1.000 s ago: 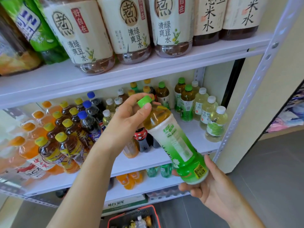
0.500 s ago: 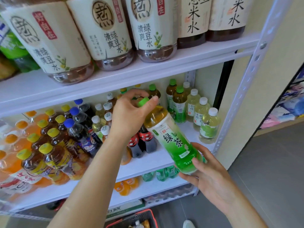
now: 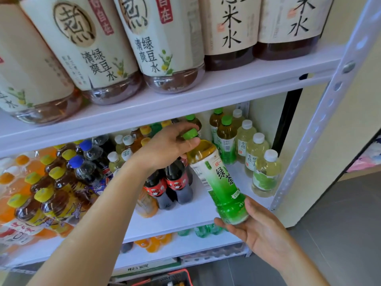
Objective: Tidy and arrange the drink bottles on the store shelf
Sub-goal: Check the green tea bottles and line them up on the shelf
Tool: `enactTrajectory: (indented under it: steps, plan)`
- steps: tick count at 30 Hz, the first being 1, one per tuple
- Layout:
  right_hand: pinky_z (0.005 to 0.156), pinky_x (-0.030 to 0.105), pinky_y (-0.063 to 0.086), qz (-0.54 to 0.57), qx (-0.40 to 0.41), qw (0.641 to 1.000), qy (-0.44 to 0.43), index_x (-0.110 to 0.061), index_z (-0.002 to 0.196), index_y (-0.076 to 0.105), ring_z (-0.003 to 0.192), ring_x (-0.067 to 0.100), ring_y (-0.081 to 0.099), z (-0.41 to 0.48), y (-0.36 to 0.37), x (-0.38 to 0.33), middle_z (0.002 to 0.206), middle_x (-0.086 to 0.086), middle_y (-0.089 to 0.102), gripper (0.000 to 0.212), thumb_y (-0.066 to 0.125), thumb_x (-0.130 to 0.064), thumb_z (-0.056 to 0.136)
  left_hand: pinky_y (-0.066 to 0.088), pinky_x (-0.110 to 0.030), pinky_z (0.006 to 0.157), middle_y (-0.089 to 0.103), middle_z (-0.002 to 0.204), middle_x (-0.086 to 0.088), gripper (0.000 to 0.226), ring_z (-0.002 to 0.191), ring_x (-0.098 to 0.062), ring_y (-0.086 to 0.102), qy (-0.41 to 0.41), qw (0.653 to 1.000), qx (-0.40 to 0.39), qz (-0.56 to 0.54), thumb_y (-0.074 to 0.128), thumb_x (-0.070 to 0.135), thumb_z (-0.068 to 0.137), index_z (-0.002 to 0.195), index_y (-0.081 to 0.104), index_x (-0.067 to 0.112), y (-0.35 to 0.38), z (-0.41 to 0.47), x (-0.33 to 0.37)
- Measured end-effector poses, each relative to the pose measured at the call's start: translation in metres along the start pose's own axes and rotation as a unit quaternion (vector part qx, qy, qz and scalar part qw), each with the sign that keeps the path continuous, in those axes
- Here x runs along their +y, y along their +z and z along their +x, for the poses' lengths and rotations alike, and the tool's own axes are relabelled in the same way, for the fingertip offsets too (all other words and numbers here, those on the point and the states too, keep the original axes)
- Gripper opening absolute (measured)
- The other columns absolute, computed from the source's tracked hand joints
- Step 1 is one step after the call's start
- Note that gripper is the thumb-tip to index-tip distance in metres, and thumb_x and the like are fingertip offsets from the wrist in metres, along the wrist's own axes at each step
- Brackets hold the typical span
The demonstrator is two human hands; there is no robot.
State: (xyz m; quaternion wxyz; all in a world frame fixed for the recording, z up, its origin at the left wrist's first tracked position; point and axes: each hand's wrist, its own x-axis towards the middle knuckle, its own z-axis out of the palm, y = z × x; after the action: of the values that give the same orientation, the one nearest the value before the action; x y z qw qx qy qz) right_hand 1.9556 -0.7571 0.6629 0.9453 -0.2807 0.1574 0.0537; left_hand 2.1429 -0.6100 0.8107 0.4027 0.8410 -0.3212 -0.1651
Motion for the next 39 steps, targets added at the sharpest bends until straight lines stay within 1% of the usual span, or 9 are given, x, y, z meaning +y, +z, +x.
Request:
enactTrajectory:
  steps: [5, 9, 12, 16, 21, 27, 30, 33, 39]
  plan:
    - [0.068, 0.040, 0.061, 0.030, -0.005, 0.999, 0.016, 0.001, 0.130, 0.054, 0.111, 0.059, 0.055, 0.011, -0.007, 0.000, 0.127, 0.033, 0.058, 0.045, 0.052, -0.019, 0.090, 0.058, -0.032, 0.072, 0.062, 0.108, 0.003, 0.024, 0.078, -0.015, 0.067, -0.017, 0.999, -0.009, 0.042, 0.061, 0.033, 0.095, 0.119, 0.058, 0.028, 0.001, 0.012, -0.004]
    - [0.088, 0.049, 0.056, 0.046, 0.014, 0.999, -0.008, -0.003, 0.133, 0.053, 0.117, 0.051, 0.056, 0.022, -0.011, 0.002, 0.130, 0.027, 0.059, 0.045, 0.050, -0.019, 0.091, 0.050, -0.029, 0.076, 0.065, 0.097, -0.002, 0.017, 0.085, -0.012, 0.061, -0.003, 0.998, -0.009, 0.066, 0.065, 0.037, 0.092, 0.103, 0.060, 0.025, 0.001, 0.017, -0.009]
    - [0.095, 0.050, 0.052, 0.036, 0.053, 0.998, -0.022, -0.007, 0.133, 0.053, 0.120, 0.041, 0.057, 0.030, -0.012, 0.004, 0.129, 0.023, 0.061, 0.039, 0.046, -0.019, 0.097, 0.040, -0.011, 0.061, 0.060, 0.076, 0.011, 0.018, 0.068, 0.005, 0.056, 0.045, 0.990, -0.009, 0.133, 0.067, 0.039, 0.090, 0.099, 0.061, 0.024, 0.006, 0.020, -0.006]
    - [0.093, 0.046, 0.052, -0.110, 0.133, 0.984, -0.033, -0.023, 0.131, 0.053, 0.116, 0.029, 0.062, 0.040, -0.013, 0.005, 0.123, 0.014, 0.065, 0.035, 0.055, -0.011, 0.097, 0.039, -0.016, 0.064, 0.066, 0.096, 0.009, 0.023, 0.080, -0.002, 0.057, 0.107, 0.967, 0.003, 0.232, 0.060, 0.041, 0.095, 0.110, 0.063, 0.025, 0.010, 0.032, -0.001]
    - [0.076, 0.027, 0.053, -0.273, 0.193, 0.939, -0.086, -0.027, 0.122, 0.055, 0.100, 0.010, 0.060, 0.051, -0.013, -0.005, 0.120, 0.002, 0.060, 0.037, 0.057, -0.002, 0.094, 0.032, -0.027, 0.069, 0.067, 0.108, -0.008, 0.034, 0.098, -0.026, 0.061, 0.124, 0.908, 0.035, 0.398, 0.056, 0.040, 0.097, 0.120, 0.060, 0.015, 0.017, 0.061, -0.009]
    - [0.071, 0.024, 0.044, -0.448, 0.190, 0.857, -0.171, -0.024, 0.120, 0.050, 0.098, 0.015, 0.059, 0.087, -0.003, -0.032, 0.125, 0.004, 0.057, 0.037, 0.052, -0.001, 0.092, 0.035, -0.031, 0.071, 0.062, 0.095, -0.007, 0.030, 0.091, -0.026, 0.058, 0.019, 0.875, -0.001, 0.484, 0.057, 0.031, 0.098, 0.117, 0.062, 0.008, 0.022, 0.113, -0.030]
    - [0.082, 0.028, 0.045, -0.505, 0.196, 0.814, -0.210, -0.016, 0.129, 0.048, 0.110, 0.021, 0.057, 0.107, 0.008, -0.045, 0.128, 0.004, 0.055, 0.041, 0.052, -0.003, 0.091, 0.040, -0.033, 0.064, 0.047, 0.070, 0.001, 0.009, 0.074, -0.021, 0.053, -0.010, 0.849, -0.013, 0.528, 0.061, 0.015, 0.095, 0.092, 0.059, 0.007, 0.031, 0.127, -0.047]
    - [0.095, 0.043, 0.047, -0.553, 0.221, 0.762, -0.255, -0.012, 0.131, 0.049, 0.114, 0.028, 0.055, 0.123, 0.019, -0.058, 0.128, 0.010, 0.056, 0.046, 0.054, -0.002, 0.087, 0.036, -0.031, 0.057, 0.041, 0.063, 0.001, 0.032, 0.063, -0.019, 0.048, -0.012, 0.837, 0.013, 0.547, 0.063, 0.005, 0.090, 0.065, 0.043, 0.012, 0.034, 0.134, -0.059]
    - [0.103, 0.043, 0.038, -0.598, 0.250, 0.684, -0.334, -0.003, 0.139, 0.041, 0.126, 0.035, 0.045, 0.149, 0.038, -0.082, 0.135, 0.019, 0.048, 0.065, 0.061, 0.005, 0.078, 0.016, -0.027, 0.042, 0.035, 0.062, 0.000, 0.036, 0.051, -0.015, 0.029, -0.015, 0.833, 0.031, 0.552, 0.054, -0.004, 0.085, 0.062, 0.034, 0.015, 0.042, 0.136, -0.056]
